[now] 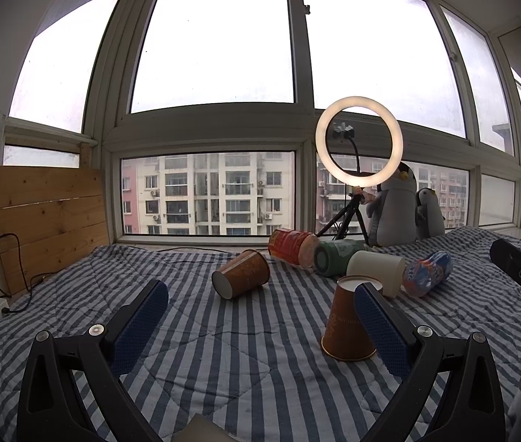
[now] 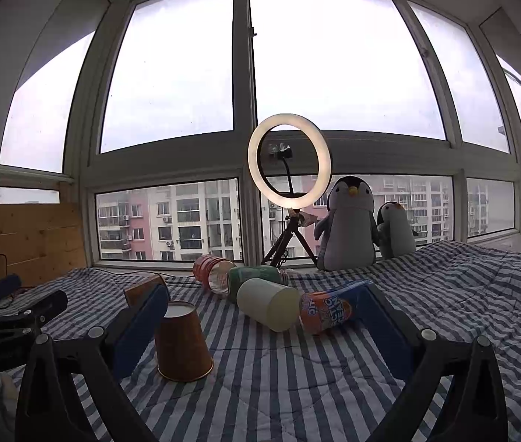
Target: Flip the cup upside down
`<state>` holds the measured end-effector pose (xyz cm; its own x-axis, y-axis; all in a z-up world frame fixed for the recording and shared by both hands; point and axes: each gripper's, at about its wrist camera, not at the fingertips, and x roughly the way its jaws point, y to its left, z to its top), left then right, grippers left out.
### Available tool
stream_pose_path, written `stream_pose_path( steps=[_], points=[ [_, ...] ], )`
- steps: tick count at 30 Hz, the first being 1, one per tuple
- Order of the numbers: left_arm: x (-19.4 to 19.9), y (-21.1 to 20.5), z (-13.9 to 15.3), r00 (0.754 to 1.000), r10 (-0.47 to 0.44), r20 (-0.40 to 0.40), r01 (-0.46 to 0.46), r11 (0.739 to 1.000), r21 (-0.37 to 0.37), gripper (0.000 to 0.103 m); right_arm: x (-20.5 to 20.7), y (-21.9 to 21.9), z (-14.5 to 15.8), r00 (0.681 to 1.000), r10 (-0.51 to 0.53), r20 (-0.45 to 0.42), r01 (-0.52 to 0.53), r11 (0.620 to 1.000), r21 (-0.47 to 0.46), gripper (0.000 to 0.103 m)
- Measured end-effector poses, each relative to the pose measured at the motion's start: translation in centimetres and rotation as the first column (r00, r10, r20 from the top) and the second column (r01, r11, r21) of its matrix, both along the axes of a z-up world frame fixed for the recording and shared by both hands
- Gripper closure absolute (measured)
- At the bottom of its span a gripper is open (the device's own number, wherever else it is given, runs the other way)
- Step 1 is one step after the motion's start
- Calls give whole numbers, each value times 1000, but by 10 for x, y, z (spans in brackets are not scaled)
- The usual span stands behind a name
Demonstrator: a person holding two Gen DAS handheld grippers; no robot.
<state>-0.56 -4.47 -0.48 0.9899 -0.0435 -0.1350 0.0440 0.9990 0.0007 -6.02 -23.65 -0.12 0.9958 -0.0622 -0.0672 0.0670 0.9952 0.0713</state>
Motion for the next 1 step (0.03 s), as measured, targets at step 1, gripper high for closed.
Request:
stream_pose_path(
  steps=[1],
  points=[
    [1, 0, 0, 1000, -1, -3, 1, 1000, 0, 1, 0, 0, 0, 1000, 0, -1, 0, 1000, 0, 1]
  ],
)
